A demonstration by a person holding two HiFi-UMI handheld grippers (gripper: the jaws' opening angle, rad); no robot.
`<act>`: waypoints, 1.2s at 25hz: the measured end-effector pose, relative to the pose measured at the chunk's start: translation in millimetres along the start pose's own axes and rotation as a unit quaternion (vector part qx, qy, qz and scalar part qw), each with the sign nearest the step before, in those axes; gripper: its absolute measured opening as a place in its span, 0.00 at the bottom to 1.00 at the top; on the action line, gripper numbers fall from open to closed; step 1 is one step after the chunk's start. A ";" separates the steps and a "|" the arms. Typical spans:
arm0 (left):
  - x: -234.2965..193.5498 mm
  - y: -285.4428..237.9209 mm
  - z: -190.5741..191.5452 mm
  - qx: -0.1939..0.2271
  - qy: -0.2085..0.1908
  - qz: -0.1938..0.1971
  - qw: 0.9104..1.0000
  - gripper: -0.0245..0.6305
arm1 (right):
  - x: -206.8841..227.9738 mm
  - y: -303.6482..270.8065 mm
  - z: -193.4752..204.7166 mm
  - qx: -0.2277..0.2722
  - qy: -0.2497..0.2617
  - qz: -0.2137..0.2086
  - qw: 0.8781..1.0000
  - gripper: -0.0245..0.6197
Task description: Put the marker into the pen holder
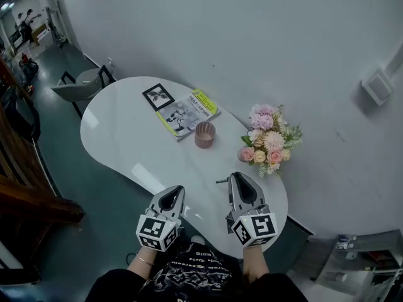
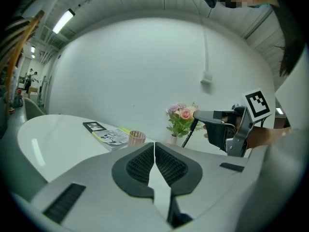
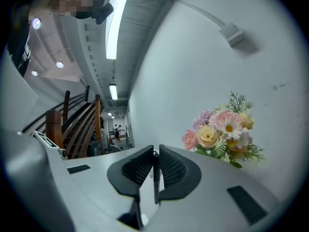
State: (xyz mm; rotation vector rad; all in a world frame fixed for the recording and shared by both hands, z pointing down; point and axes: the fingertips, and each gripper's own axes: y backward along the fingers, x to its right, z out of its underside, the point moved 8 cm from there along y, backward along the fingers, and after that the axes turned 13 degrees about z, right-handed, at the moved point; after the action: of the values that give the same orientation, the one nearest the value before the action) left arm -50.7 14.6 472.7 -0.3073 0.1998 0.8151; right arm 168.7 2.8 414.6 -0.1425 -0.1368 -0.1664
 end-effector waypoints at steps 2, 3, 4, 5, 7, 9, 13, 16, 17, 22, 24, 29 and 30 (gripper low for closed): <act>-17.5 -3.8 -7.2 -0.003 -0.004 0.009 1.000 0.08 | -4.2 -12.0 -2.2 0.002 -0.002 0.014 1.000 0.13; -26.5 -5.4 -11.1 -0.005 -0.005 0.014 1.000 0.08 | -7.1 -17.8 -3.7 0.003 -0.004 0.021 1.000 0.13; -35.4 -7.2 -14.9 -0.005 -0.006 0.018 1.000 0.08 | -10.1 -23.4 -5.2 0.004 -0.005 0.028 1.000 0.13; -44.1 -9.2 -18.6 -0.005 -0.008 0.022 1.000 0.08 | -13.2 -28.9 -6.6 0.005 -0.004 0.034 0.999 0.13; -61.0 -13.1 -25.4 -0.005 -0.011 0.030 0.999 0.08 | -19.5 -39.6 -8.1 0.007 0.000 0.044 0.999 0.13; -76.5 -15.6 -30.5 -0.006 -0.013 0.038 0.999 0.08 | -25.7 -48.5 -8.2 0.008 0.001 0.056 0.998 0.13; -103.0 -17.3 -38.2 -0.009 -0.015 0.055 0.998 0.08 | -36.6 -63.2 -11.2 0.014 0.005 0.081 0.997 0.13; -119.4 -18.2 -43.9 -0.014 -0.020 0.073 0.997 0.08 | -42.7 -72.6 -14.9 0.022 0.004 0.100 0.995 0.13; -125.0 -18.6 -46.0 -0.014 -0.021 0.078 0.997 0.08 | -44.2 -75.8 -15.4 0.024 0.004 0.107 0.994 0.13; -151.6 -20.4 -54.4 -0.012 -0.020 0.089 0.996 0.08 | -51.3 -92.5 -21.0 0.034 -0.003 0.130 0.991 0.13; -158.1 -19.5 -54.8 -0.015 -0.018 0.089 0.996 0.08 | -53.3 -98.1 -24.8 0.041 -0.010 0.129 0.991 0.13; -168.8 -20.2 -50.8 -0.022 -0.008 0.080 0.997 0.08 | -53.6 -120.6 -33.4 0.048 0.007 0.127 0.991 0.13; -170.0 -19.5 -49.6 -0.025 -0.006 0.078 0.997 0.08 | -53.9 -124.8 -35.1 0.048 0.011 0.125 0.991 0.13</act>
State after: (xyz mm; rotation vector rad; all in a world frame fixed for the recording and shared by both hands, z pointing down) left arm -153.2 -131.0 479.5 -0.3362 0.1939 0.9763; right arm 98.6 -116.1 388.4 -0.0601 -0.1044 0.0888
